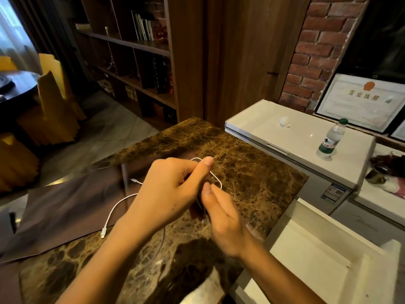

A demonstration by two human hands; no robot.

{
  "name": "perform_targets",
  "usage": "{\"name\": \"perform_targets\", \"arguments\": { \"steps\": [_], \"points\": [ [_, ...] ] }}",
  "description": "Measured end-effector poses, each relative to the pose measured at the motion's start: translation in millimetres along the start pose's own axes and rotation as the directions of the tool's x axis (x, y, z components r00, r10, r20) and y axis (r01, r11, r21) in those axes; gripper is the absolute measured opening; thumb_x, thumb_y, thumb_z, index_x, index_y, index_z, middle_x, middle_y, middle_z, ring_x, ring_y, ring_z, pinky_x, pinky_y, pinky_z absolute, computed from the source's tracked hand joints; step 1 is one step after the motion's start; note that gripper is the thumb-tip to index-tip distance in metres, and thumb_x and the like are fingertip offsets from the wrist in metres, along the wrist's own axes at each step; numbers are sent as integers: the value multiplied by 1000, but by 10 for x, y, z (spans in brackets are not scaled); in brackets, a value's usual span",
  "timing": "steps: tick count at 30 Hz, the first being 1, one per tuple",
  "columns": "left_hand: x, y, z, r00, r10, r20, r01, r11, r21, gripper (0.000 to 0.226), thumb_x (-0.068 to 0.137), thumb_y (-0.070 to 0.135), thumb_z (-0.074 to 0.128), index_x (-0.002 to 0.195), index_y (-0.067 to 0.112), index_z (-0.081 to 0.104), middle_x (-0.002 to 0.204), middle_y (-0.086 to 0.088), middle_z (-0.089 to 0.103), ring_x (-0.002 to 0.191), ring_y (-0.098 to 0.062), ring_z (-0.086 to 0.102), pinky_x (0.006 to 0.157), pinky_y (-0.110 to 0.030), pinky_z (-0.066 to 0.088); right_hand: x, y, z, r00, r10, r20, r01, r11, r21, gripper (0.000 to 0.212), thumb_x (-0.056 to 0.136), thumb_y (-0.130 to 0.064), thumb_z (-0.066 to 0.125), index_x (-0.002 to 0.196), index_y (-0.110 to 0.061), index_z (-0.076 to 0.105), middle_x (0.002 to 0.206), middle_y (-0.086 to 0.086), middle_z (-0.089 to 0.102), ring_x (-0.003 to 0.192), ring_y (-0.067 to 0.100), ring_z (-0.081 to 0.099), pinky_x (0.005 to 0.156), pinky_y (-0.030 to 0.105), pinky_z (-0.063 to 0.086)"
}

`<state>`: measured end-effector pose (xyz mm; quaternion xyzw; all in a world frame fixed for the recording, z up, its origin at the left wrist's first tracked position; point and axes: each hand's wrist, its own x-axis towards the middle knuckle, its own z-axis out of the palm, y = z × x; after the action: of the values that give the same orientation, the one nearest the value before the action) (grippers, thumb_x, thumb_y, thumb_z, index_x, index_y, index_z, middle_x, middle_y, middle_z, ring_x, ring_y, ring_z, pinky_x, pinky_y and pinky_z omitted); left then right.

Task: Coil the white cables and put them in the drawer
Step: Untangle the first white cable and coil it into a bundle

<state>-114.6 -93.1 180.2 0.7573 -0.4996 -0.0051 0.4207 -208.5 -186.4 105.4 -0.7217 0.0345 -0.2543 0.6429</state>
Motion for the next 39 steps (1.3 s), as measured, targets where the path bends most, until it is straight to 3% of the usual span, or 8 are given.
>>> {"name": "perform_targets", "arguments": {
  "steps": [5,9,21,24,27,32,36,39],
  "points": [
    [141,-52,-34,998,12,64,-18,995,94,64,97,59,41,69,11,73,53,-7,62,52,-23,58,53,-35,45,-47,29,97,999,24,29,-24,1000,1,33,99,-32,40,76,-12,53,68,-3,51,64,11,45,58,41,37],
    [205,-86,-36,998,2,67,-8,996,87,62,96,58,43,68,11,73,50,-8,59,50,-21,57,50,-28,45,-72,6,150,998,50,21,-51,999,9,31,102,-27,41,76,-14,52,69,-5,51,64,9,46,61,36,39],
    [259,-258,17,1000,30,-1,-30,992,-126,62,98,48,51,50,8,54,41,3,41,39,-10,38,46,-23,34,-161,-249,153,989,148,-12,-145,977,156,29,102,-35,39,90,-22,62,64,-6,41,64,26,33,56,50,29],
    [270,-269,78,1000,24,4,-22,961,-275,69,99,50,50,58,-6,57,51,-23,50,47,-37,44,48,-40,38,-169,-324,132,991,136,7,-134,966,223,28,102,-35,40,89,-20,61,63,-6,41,61,19,34,57,47,26],
    [248,-265,175,1000,-11,-12,4,880,-476,72,99,46,50,61,-16,52,55,-34,47,50,-47,40,49,-44,36,-135,-424,80,992,117,45,-125,933,337,27,101,-35,43,89,-18,60,62,-5,41,59,16,36,54,40,27],
    [129,-239,388,993,-102,-60,41,775,-630,63,98,38,48,52,-4,40,48,-19,36,45,-19,34,54,-13,38,-85,-500,5,988,126,88,-154,847,509,25,100,-29,44,86,-14,59,59,-3,39,55,9,38,52,23,36],
    [13,-269,516,988,-143,-52,67,715,-696,57,102,45,46,56,11,55,51,-3,47,46,-12,43,50,-19,38,-66,-524,-63,982,151,112,-188,769,611,24,98,-28,47,86,-9,57,60,-1,37,54,10,35,51,26,33],
    [-116,-186,624,991,-130,-31,68,687,-723,47,102,30,43,63,29,69,52,8,62,47,-2,53,52,-12,43,6,-586,-188,990,109,90,-141,734,664,25,101,-25,43,87,-8,54,61,-1,36,54,11,34,52,28,29]
  ]
}}
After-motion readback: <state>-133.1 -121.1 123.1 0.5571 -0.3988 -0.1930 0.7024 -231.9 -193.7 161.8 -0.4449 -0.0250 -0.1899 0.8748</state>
